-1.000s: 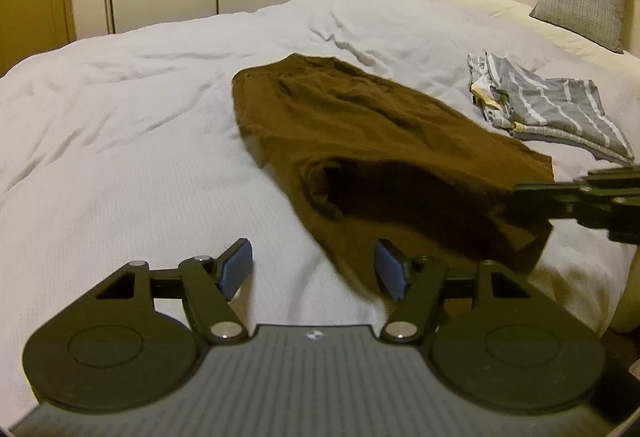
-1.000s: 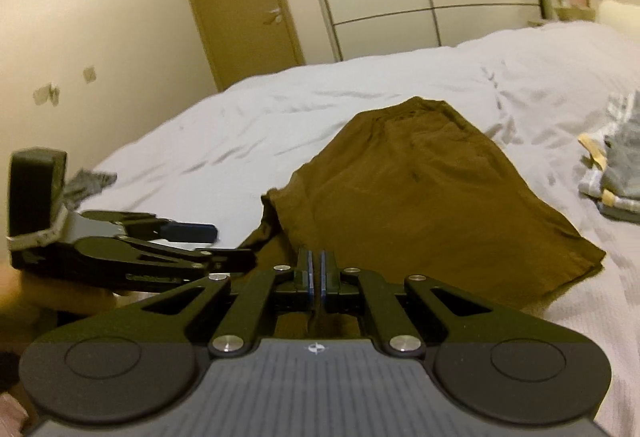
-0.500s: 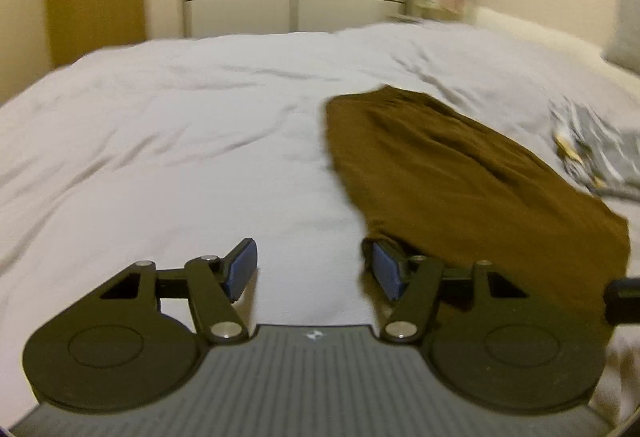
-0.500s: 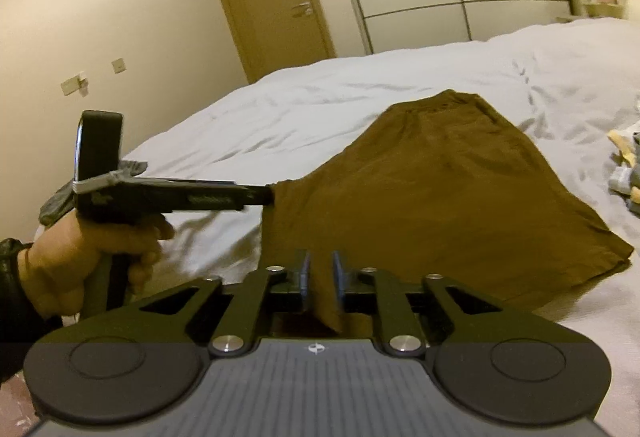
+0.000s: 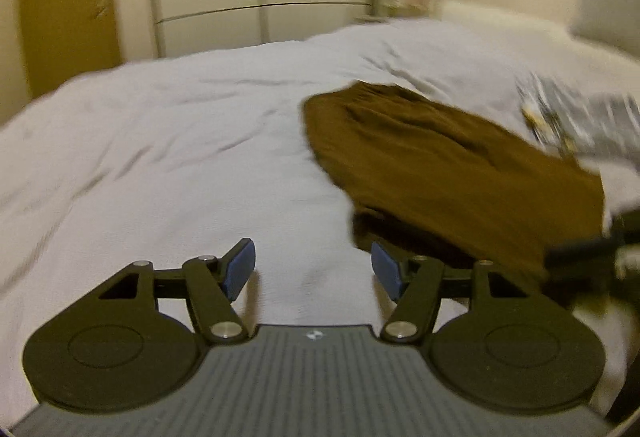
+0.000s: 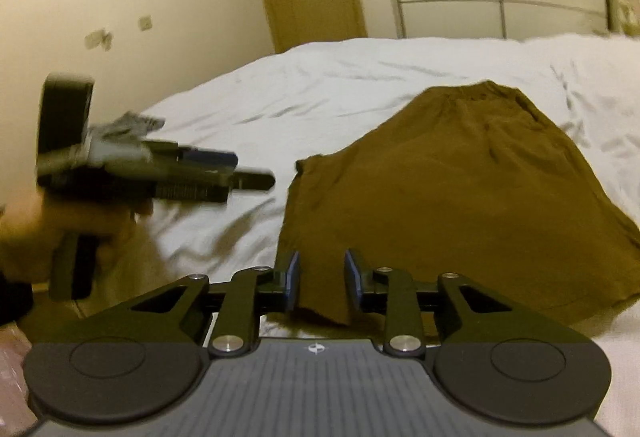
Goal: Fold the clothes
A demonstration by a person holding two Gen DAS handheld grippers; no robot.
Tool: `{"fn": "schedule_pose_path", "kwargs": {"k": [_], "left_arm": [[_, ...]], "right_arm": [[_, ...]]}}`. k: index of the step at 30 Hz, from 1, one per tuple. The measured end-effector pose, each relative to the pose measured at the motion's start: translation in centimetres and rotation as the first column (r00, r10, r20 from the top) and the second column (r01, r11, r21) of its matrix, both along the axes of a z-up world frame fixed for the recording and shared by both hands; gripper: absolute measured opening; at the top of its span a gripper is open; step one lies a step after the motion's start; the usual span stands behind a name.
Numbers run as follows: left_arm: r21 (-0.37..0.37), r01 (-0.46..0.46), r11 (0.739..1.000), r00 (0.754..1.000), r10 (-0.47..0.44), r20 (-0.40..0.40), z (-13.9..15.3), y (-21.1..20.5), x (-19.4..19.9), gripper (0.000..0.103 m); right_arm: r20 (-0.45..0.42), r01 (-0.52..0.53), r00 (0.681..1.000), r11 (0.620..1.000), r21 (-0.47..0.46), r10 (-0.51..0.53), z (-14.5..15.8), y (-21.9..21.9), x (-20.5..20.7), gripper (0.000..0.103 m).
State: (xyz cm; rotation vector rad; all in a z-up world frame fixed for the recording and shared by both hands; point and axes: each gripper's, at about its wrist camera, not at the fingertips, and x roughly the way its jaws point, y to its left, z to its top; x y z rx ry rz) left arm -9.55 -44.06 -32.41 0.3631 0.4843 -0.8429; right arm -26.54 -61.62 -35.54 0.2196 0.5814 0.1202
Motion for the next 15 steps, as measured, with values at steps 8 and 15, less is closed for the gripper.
{"fn": "schedule_pose_path", "kwargs": {"k": [8,15], "left_arm": [[0.086,0.041,0.995,0.998,-0.046,0.052,-1.2,-4.6,0.9,0.063],[-0.040,-0.115,0.993,0.992,0.113,-0.052,-0.7,-1.5,3.0,0.056]], "right_arm": [[-0.011,-0.001,1.000,1.000,0.021,0.001,-0.4,0.0,-0.3,0.009],[0.010,0.041,0.999,0.999,0.027,-0.041,0.0,-0.8,-0.3,0.015]]}}
